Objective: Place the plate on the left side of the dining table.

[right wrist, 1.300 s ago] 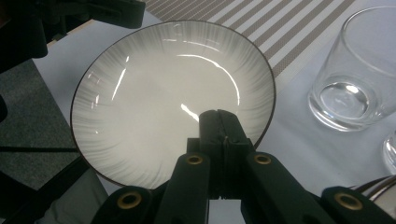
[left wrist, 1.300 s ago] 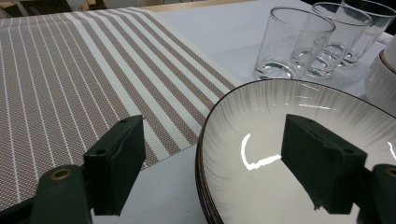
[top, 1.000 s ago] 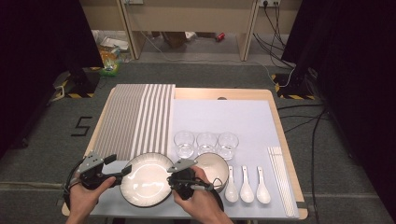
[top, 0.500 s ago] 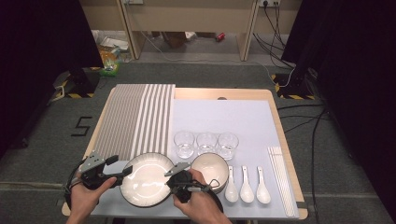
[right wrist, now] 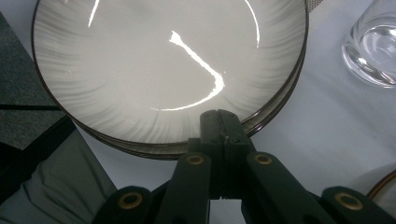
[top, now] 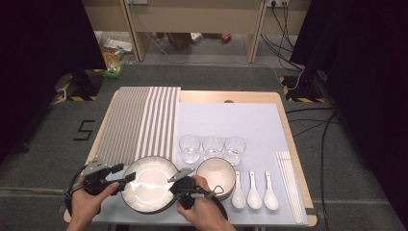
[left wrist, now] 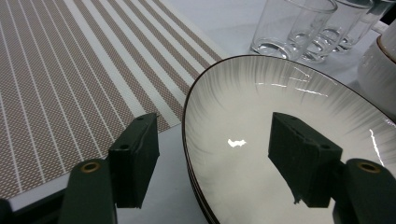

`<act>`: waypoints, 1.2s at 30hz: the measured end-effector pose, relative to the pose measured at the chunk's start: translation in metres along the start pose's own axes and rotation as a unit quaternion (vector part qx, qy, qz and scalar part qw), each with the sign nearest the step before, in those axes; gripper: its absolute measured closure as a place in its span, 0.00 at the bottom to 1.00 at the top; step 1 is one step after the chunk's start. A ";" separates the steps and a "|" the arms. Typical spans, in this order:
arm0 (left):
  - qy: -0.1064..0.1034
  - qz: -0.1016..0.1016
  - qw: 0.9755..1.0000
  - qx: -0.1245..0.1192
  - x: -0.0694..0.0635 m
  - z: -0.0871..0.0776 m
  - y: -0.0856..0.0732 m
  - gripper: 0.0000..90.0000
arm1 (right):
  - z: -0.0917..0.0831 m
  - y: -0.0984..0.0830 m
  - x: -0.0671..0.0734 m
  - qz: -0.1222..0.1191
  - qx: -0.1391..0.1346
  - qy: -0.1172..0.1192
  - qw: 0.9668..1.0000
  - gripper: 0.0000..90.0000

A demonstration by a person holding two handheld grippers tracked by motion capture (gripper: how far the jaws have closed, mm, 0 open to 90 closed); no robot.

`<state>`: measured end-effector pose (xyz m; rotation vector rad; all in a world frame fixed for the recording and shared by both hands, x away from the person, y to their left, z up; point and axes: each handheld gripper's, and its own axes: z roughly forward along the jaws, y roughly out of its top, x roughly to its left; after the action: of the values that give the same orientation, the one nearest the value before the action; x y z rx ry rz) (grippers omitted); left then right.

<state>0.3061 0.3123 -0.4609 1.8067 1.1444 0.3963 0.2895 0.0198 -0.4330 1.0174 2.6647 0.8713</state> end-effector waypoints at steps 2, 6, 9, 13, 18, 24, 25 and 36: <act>0.006 -0.005 1.000 0.003 0.001 -0.002 0.000 0.38 | 0.003 0.000 0.002 -0.001 0.002 -0.002 1.000 1.00; 0.009 -0.020 1.000 0.006 0.004 -0.005 0.000 0.42 | 0.008 0.002 0.004 -0.002 0.002 -0.005 1.000 1.00; 0.011 -0.024 1.000 0.008 0.005 -0.007 0.001 0.46 | 0.009 0.004 0.004 0.000 0.002 -0.006 1.000 1.00; 0.012 -0.034 0.999 0.019 0.008 -0.009 0.000 0.50 | 0.013 0.006 0.005 0.002 0.001 -0.004 1.000 1.00; 0.015 -0.053 0.998 0.031 0.011 -0.012 -0.001 0.55 | 0.016 0.007 0.005 0.010 -0.002 -0.002 1.000 1.00; 0.011 -0.059 0.998 0.036 0.013 -0.012 -0.002 0.60 | 0.016 0.007 0.003 0.009 -0.005 -0.003 1.000 1.00; 0.009 -0.064 0.997 0.038 0.012 -0.012 -0.002 0.61 | 0.016 0.007 0.003 0.010 -0.005 -0.003 1.000 1.00; 0.002 -0.079 0.996 0.051 0.013 -0.010 -0.004 0.66 | 0.017 0.007 0.003 0.021 -0.012 -0.008 1.000 1.00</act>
<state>0.3044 0.3289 -0.4616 1.7880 1.3221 0.2523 0.2966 0.0340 -0.4430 1.0728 2.6225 0.8962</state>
